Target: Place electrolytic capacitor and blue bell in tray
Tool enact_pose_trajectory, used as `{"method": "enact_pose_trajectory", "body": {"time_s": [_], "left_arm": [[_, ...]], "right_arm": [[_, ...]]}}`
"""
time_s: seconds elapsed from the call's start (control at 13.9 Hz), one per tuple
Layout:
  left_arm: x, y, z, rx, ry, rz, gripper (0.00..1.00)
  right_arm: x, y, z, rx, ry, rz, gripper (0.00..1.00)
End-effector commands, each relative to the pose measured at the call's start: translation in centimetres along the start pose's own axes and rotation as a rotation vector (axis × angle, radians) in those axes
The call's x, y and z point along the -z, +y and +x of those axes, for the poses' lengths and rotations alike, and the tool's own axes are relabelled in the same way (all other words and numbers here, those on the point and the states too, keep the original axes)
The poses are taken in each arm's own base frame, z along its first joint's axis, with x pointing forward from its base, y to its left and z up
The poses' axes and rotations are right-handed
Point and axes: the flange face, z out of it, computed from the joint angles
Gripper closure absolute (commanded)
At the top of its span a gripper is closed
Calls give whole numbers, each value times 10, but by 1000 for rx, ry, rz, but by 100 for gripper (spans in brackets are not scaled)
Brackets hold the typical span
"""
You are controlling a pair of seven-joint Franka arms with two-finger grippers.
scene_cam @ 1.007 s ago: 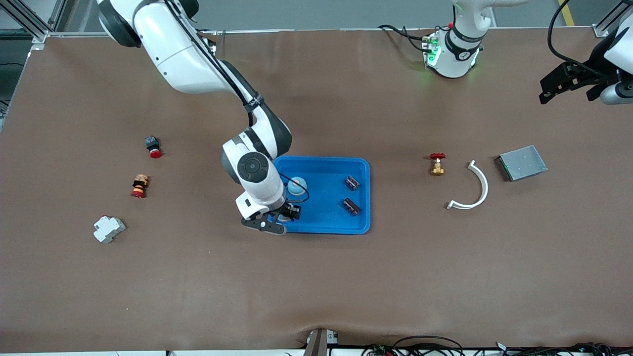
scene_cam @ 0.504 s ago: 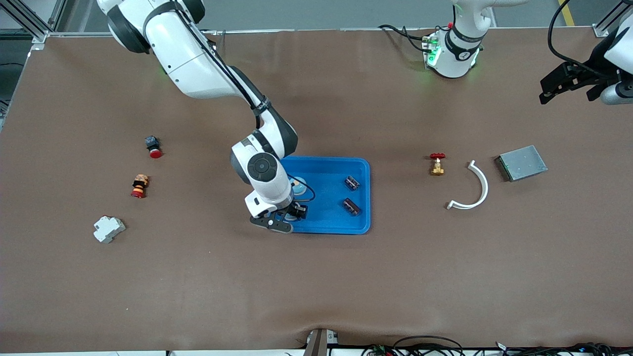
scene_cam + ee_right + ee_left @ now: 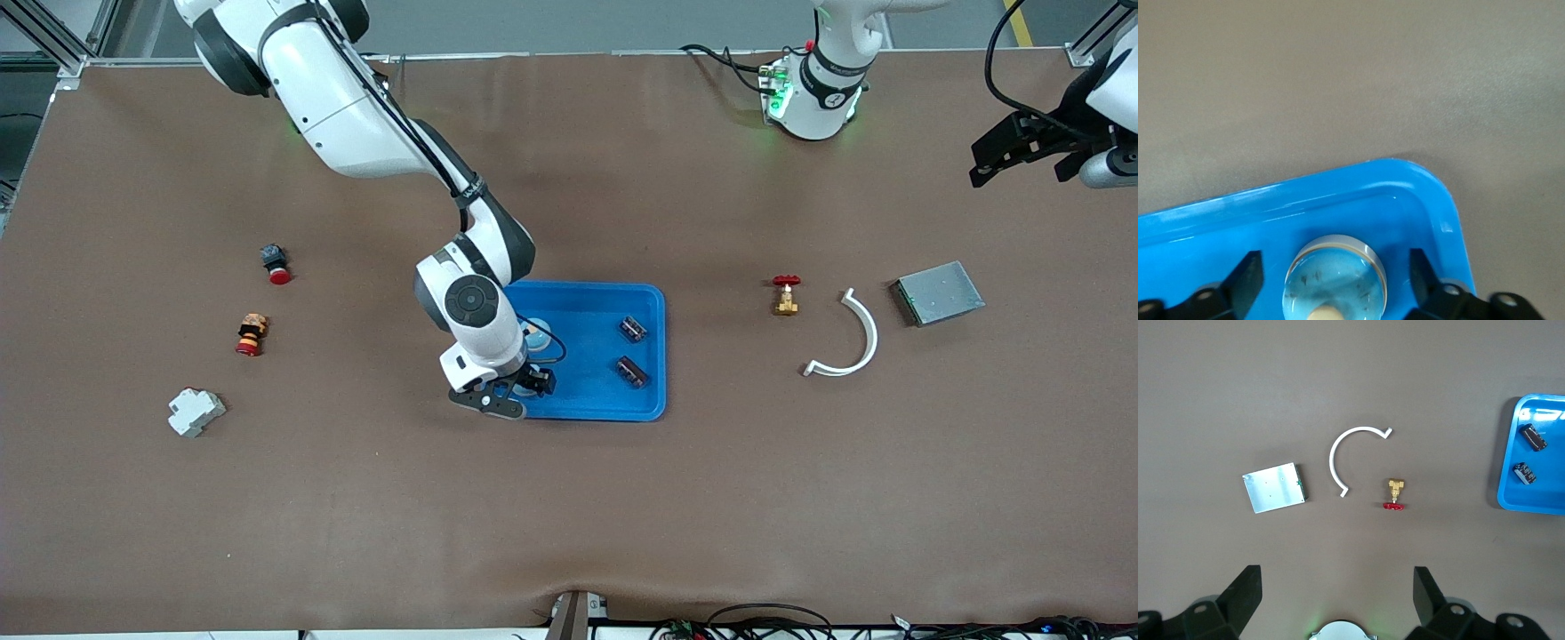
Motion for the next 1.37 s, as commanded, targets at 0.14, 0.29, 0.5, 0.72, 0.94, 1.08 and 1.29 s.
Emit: {"method": "enact_pose_trajectory", "body": {"time_s": [0.14, 0.29, 0.5, 0.72, 0.94, 1.08, 1.29], "left_arm": [[3, -2, -1, -9, 10, -7, 0], [3, -2, -2, -9, 10, -7, 0], [4, -4, -3, -4, 8, -8, 0], [4, -3, -2, -7, 10, -6, 0], [5, -5, -4, -5, 11, -6, 0], [5, -5, -4, -5, 11, -6, 0], [6, -5, -4, -4, 11, -6, 0]], "right_arm": [[28, -6, 17, -10, 40, 12, 0], [43, -2, 28, -18, 44, 4, 0], [68, 9, 55, -43, 22, -32, 0], [90, 34, 78, 8, -16, -67, 0], [127, 67, 109, 61, -21, -61, 0], [144, 90, 125, 104, -33, -71, 0], [174, 119, 145, 142, -47, -48, 0]]}}
